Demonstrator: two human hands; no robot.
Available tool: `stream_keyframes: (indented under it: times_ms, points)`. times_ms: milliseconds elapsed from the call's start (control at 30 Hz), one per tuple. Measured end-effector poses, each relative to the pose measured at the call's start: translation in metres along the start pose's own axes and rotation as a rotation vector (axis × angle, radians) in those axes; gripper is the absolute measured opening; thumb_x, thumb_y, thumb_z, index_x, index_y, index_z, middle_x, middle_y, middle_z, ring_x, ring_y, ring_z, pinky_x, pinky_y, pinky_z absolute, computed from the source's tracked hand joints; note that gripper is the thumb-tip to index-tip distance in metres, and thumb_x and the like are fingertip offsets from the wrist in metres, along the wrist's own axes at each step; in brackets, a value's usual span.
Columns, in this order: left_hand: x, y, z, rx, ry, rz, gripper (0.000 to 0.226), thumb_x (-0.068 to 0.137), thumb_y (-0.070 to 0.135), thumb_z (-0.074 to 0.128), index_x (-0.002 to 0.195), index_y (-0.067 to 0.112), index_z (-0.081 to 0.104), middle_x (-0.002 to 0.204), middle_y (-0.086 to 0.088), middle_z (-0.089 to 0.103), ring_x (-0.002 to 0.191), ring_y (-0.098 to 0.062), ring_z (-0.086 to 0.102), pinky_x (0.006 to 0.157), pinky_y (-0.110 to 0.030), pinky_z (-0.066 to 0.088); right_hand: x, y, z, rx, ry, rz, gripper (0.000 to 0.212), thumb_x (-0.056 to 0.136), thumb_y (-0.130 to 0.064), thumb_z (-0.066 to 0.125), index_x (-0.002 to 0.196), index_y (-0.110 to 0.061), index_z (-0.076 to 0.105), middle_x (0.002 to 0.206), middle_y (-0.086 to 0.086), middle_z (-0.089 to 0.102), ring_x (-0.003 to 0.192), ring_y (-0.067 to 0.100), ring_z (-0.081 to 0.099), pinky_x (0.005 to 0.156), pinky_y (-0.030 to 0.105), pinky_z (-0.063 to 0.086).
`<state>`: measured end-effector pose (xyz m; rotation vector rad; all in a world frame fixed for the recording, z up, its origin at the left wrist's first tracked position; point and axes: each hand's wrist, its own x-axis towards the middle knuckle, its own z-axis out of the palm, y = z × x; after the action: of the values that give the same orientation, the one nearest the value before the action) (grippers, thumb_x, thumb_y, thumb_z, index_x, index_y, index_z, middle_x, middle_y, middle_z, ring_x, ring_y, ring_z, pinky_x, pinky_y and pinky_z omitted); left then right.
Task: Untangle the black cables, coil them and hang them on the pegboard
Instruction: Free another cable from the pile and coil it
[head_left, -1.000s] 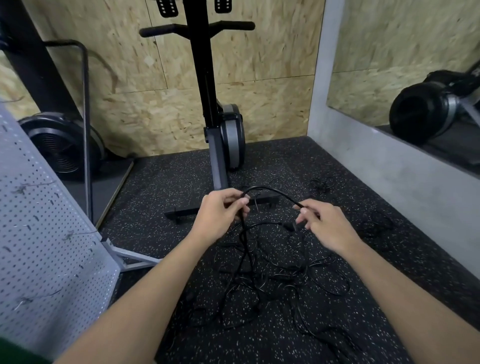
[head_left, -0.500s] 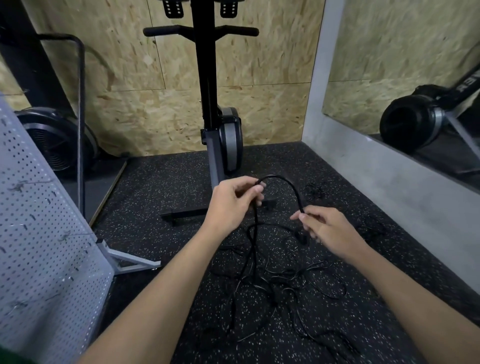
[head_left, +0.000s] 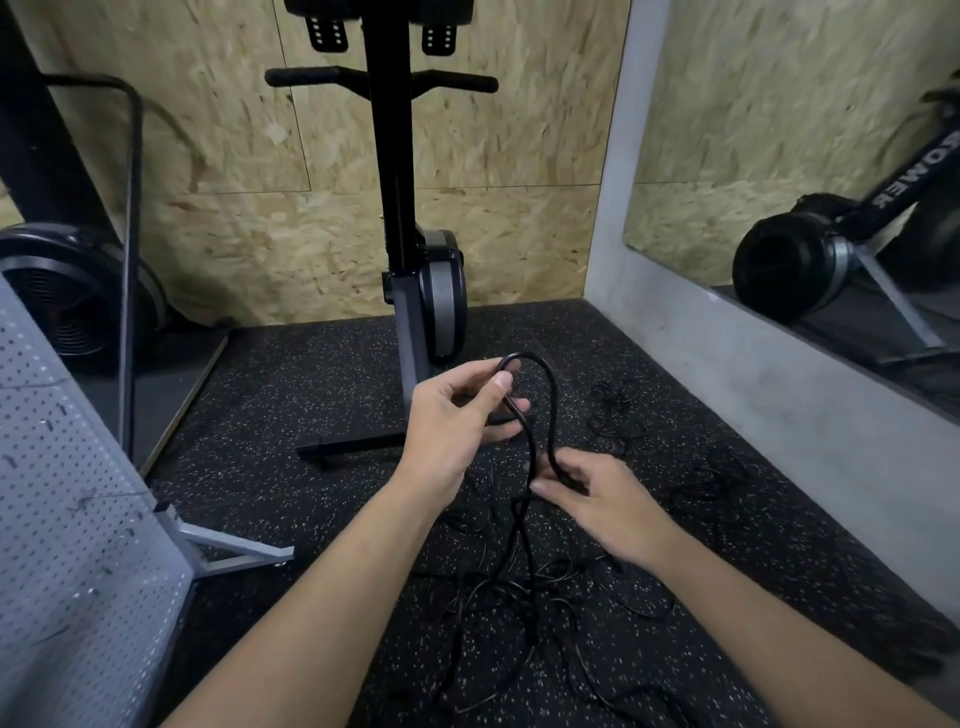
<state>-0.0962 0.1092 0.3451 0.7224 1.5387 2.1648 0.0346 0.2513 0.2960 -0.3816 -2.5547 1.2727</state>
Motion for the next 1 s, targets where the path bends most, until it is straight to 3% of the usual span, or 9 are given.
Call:
stream_keyframes:
  times_ms: [100,200,300,367,467,567,667,767,1000]
  points:
    - [0.002,-0.005,0.002,-0.032,0.004,0.004,0.020,0.100,0.012,0.066,0.117,0.011,0.076,0.109,-0.001,0.078,0.097,-0.026,0.077,0.075,-0.035,0.064,0.000,-0.004,0.004,-0.016,0.033,-0.021,0.012,0.101,-0.031,0.066,0.102,-0.023,0.075,0.097,-0.008,0.077,0.091,0.003,0.070,0.086,0.028,0.054]
    - [0.003,-0.020,-0.003,-0.059,-0.024,-0.086,0.026,0.105,0.026,0.058,0.121,0.013,0.074,0.116,-0.012,0.075,0.106,-0.027,0.074,0.086,-0.036,0.062,-0.001,-0.002,0.004,0.037,0.066,-0.026,0.018,0.105,-0.034,0.059,0.099,-0.022,0.071,0.094,0.004,0.074,0.090,0.022,0.069,0.085,0.042,0.054]
    - [-0.001,-0.047,-0.007,0.251,-0.273,-0.249,0.029,0.111,0.028,0.047,0.118,0.021,0.074,0.112,-0.008,0.077,0.103,-0.022,0.074,0.093,-0.037,0.060,0.001,-0.006,-0.001,0.141,0.106,-0.032,0.017,0.107,-0.029,0.055,0.105,-0.023,0.071,0.088,-0.002,0.073,0.080,0.013,0.067,0.080,0.031,0.054]
    - [-0.005,-0.059,-0.007,0.467,-0.472,-0.277,0.027,0.110,0.019,0.049,0.114,0.015,0.075,0.105,-0.005,0.079,0.099,-0.016,0.075,0.086,-0.031,0.060,0.004,-0.011,-0.004,0.184,0.130,-0.028,0.020,0.108,-0.027,0.054,0.099,-0.019,0.070,0.079,-0.002,0.066,0.071,0.009,0.061,0.072,0.028,0.051]
    - [-0.007,-0.063,-0.009,0.531,-0.562,-0.363,0.027,0.110,0.015,0.049,0.115,0.009,0.075,0.106,-0.007,0.080,0.103,-0.012,0.075,0.077,-0.023,0.060,0.007,-0.007,-0.010,0.228,0.178,0.007,0.023,0.108,-0.022,0.052,0.095,-0.012,0.067,0.082,0.001,0.066,0.068,0.011,0.056,0.066,0.029,0.049]
    - [-0.002,-0.062,-0.014,0.614,-0.623,-0.303,0.022,0.103,0.010,0.061,0.116,0.015,0.077,0.109,-0.002,0.080,0.100,-0.008,0.073,0.076,-0.018,0.055,0.007,-0.003,-0.015,0.276,0.206,0.052,0.024,0.110,-0.018,0.049,0.096,-0.007,0.066,0.090,0.004,0.073,0.069,0.009,0.055,0.063,0.024,0.048]
    - [-0.001,-0.066,-0.016,0.638,-0.715,-0.301,0.033,0.089,-0.001,0.076,0.117,0.016,0.076,0.111,-0.002,0.079,0.106,-0.012,0.073,0.092,-0.022,0.057,0.007,-0.004,-0.021,0.308,0.216,0.057,0.025,0.110,-0.017,0.048,0.095,-0.006,0.064,0.084,0.005,0.071,0.067,0.008,0.053,0.061,0.021,0.047]
    - [-0.001,-0.079,-0.018,0.891,-0.803,-0.214,0.026,0.084,0.008,0.084,0.103,0.025,0.076,0.103,0.007,0.078,0.099,-0.007,0.072,0.093,-0.023,0.056,0.008,-0.004,-0.023,0.353,0.236,0.056,0.026,0.110,-0.018,0.047,0.094,-0.007,0.064,0.081,0.002,0.067,0.071,0.012,0.053,0.063,0.022,0.047]
    - [-0.005,-0.106,-0.033,1.068,-0.653,-0.137,0.007,0.098,0.020,0.072,0.092,0.019,0.076,0.071,0.015,0.068,0.068,-0.004,0.067,0.070,-0.020,0.052,0.012,0.003,-0.022,0.342,0.281,0.140,0.030,0.112,-0.020,0.044,0.096,-0.005,0.064,0.090,0.010,0.074,0.086,0.018,0.073,0.082,0.029,0.057]
